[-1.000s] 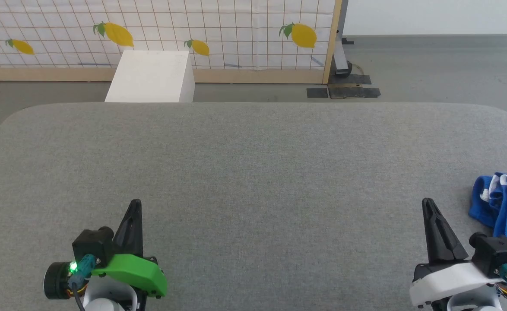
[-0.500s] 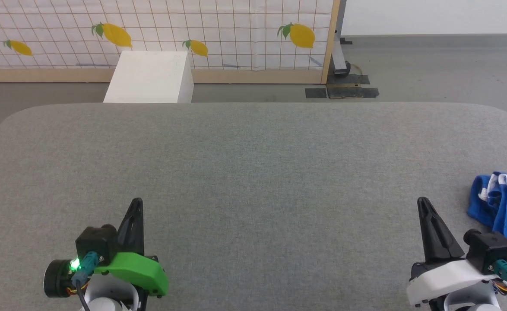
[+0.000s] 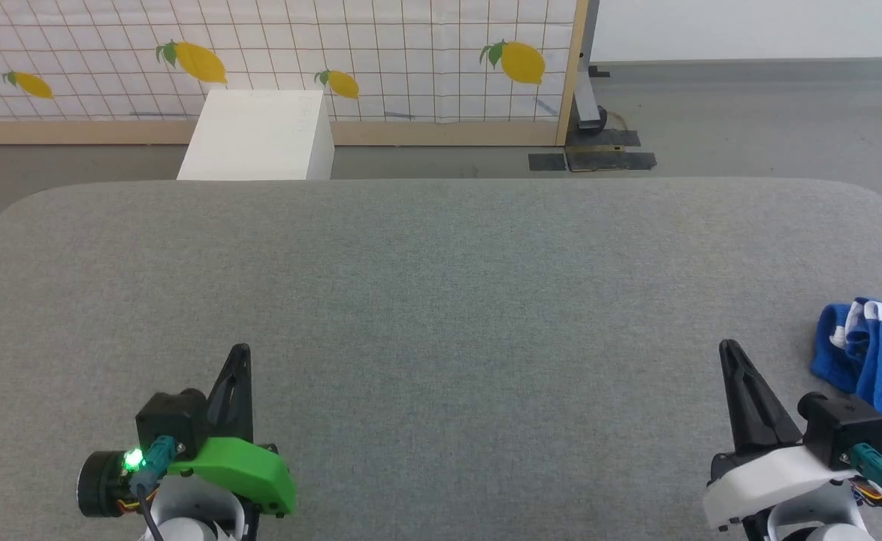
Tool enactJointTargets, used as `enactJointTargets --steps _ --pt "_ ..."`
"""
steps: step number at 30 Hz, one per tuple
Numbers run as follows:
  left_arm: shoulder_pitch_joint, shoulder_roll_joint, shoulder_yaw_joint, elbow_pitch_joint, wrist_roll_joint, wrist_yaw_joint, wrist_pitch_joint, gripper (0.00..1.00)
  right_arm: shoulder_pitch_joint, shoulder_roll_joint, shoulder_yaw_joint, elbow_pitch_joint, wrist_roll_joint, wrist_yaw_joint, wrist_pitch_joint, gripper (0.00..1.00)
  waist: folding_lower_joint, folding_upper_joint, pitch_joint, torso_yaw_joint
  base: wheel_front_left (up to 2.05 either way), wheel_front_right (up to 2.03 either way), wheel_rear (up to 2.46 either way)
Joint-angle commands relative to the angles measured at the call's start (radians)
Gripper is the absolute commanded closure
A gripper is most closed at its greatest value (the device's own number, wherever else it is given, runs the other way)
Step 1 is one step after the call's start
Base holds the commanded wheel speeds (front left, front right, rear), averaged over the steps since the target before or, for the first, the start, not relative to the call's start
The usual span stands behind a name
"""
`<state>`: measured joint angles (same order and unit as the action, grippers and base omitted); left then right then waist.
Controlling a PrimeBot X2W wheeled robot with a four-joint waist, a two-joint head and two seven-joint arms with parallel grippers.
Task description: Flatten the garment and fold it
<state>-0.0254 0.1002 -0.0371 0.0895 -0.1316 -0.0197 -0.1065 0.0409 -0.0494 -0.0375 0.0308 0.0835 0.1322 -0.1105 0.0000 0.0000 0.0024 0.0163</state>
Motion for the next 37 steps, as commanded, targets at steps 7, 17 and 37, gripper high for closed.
enactJointTargets --steps 7,17,37 --pt "0.012 -0.012 0.009 -0.017 0.034 0.008 0.018 1.0 -0.019 -0.001 0.008 -0.008 -0.021 -0.001 0.021 1.0 0.0 0.0 0.0 -0.002 0.0 0.0 0.0" --pt "0.015 -0.02 0.015 -0.033 0.056 0.011 0.038 1.0 -0.024 -0.001 0.014 -0.013 -0.035 -0.001 0.041 1.0 0.0 0.0 -0.001 -0.005 0.0 0.0 0.0" --pt "0.021 -0.037 0.028 -0.065 0.099 0.016 0.077 1.0 -0.034 -0.001 0.028 -0.023 -0.063 -0.001 0.081 1.0 0.0 0.0 -0.002 -0.012 0.0 0.0 0.0"
